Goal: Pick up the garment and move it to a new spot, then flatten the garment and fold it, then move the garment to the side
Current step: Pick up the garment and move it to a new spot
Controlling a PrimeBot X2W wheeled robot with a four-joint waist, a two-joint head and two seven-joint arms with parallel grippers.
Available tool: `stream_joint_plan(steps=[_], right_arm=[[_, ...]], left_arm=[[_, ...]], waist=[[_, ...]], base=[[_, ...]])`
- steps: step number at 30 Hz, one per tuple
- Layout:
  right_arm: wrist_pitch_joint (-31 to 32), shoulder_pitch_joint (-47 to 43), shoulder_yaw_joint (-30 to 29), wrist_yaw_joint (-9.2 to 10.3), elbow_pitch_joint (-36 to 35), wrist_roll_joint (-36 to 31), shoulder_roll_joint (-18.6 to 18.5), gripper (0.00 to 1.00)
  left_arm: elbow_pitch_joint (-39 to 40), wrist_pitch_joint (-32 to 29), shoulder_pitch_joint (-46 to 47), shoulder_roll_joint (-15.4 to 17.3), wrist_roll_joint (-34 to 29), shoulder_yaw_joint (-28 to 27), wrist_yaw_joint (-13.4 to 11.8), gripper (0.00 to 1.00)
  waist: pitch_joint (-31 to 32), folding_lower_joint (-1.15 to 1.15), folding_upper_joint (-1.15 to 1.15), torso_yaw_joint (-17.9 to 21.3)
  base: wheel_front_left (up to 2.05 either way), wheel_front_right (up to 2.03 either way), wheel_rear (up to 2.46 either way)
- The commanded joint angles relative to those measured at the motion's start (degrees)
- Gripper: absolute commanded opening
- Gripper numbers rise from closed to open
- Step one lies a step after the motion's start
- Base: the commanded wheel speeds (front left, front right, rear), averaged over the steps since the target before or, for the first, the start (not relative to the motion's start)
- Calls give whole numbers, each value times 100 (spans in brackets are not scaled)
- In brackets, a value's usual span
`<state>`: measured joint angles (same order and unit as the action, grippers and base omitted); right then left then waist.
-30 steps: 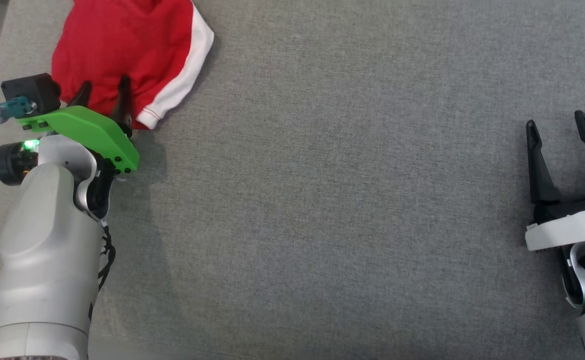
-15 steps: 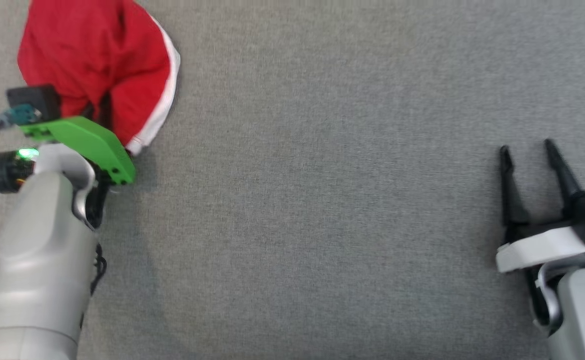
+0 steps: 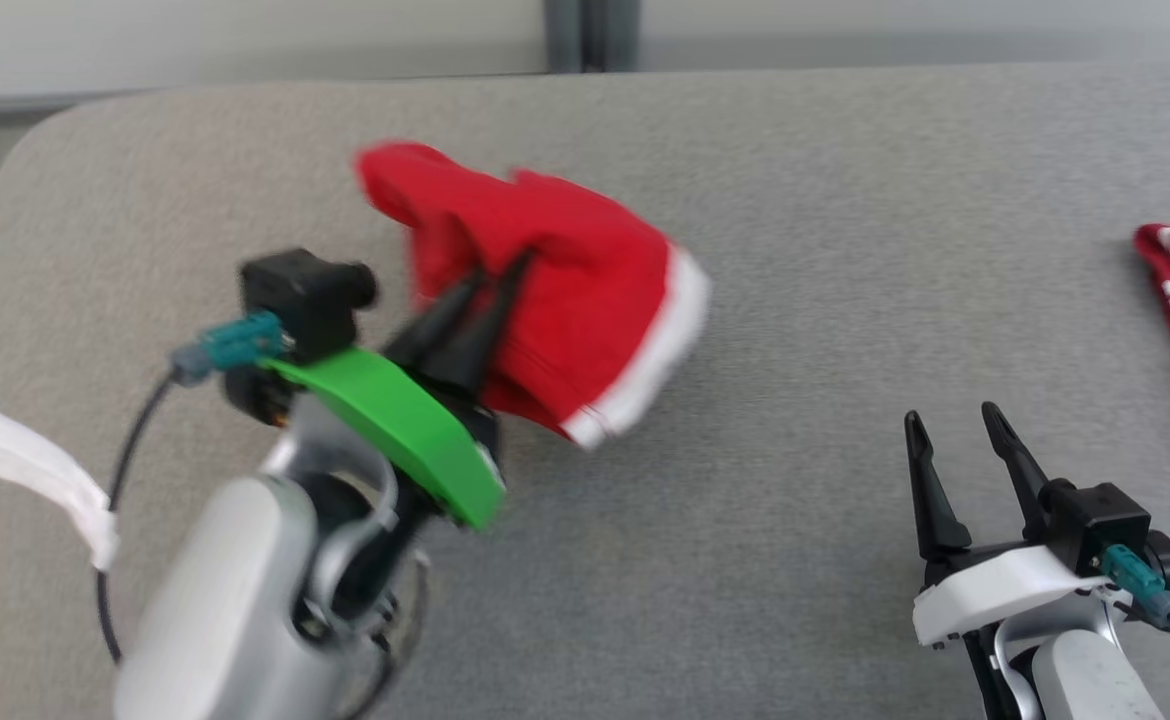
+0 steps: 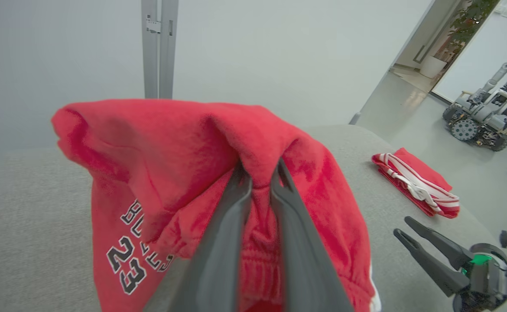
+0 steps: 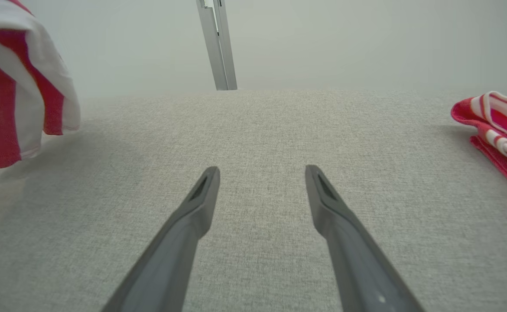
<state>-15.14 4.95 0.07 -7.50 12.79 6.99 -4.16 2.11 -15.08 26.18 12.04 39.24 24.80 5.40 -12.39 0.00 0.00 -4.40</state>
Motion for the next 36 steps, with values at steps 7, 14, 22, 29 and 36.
stream_joint_plan(steps=[7, 14, 22, 29, 36], right_arm=[[1, 0, -166, 2, -63, 79, 78, 100], [1, -101, -311, 2, -62, 161, 117, 100], [1, -83, -340, 2, -35, 311, 124, 100], [1, -151, -387, 1, -41, 205, 120, 100], [1, -365, -562, 2, -263, -25, 121, 100]], left_arm=[[1289, -667, -750, -666, 951, 783, -241, 0], [140, -340, -1083, -728, 1218, 437, -873, 0], [-1927, 42, -872, -325, 935, 152, -833, 0], [-2372, 838, -898, -301, 821, 69, -389, 100], [-1618, 2655, -1773, -142, 249, -242, -601, 100]], waist=[[407, 0, 0, 1390], [272, 0, 0, 1950], [185, 0, 0, 2083], [362, 0, 0, 1807], [701, 0, 0, 1424]], base=[[0, 0, 0], [0, 0, 0], [0, 0, 0], [0, 0, 0], [0, 0, 0]])
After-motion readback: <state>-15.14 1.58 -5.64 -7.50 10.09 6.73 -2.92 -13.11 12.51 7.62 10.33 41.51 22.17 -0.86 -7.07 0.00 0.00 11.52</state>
